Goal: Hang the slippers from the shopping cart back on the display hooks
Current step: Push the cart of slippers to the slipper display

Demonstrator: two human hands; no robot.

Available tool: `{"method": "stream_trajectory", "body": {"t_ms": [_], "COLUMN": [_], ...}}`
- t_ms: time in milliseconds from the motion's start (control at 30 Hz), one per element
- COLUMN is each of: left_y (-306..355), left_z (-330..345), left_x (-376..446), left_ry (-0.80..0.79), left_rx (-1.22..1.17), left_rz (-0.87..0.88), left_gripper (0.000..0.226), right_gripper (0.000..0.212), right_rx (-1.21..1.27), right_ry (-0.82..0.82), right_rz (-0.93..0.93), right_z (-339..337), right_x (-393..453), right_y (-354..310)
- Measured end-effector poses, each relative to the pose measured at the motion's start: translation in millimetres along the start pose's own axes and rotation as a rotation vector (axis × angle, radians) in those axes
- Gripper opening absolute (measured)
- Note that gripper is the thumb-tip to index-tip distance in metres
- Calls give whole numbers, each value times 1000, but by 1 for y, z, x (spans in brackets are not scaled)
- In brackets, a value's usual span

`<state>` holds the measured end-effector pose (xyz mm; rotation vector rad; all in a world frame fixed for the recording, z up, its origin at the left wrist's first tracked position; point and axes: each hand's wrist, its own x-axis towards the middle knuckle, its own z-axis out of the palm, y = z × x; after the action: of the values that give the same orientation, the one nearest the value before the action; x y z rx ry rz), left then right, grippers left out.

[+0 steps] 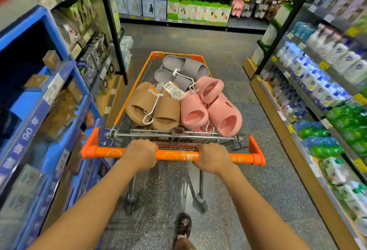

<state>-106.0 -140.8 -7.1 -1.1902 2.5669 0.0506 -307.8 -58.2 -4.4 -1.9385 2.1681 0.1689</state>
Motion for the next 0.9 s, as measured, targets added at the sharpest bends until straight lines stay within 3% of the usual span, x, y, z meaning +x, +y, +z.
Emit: {"method": "stream_trajectory", "body": {"t_ms": [267,500,900], "left_y": [-9,-15,-55], "left_z": [-50,-86,-152], "left_x": [133,240,470], "left_ry": [-70,-70,-80], "left_rx": [2,46,36], "left_rz": [-84,-48,-28], "left_gripper": [19,22,18], "right_gripper": [30,18,20], "right_rx": [100,99,117], "right_ry": [31,-43,-3], "right_rz": [-52,-64,-48], "right_z": [-36,-69,-113], "right_x": [97,182,395], "right_y": [83,139,246]}}
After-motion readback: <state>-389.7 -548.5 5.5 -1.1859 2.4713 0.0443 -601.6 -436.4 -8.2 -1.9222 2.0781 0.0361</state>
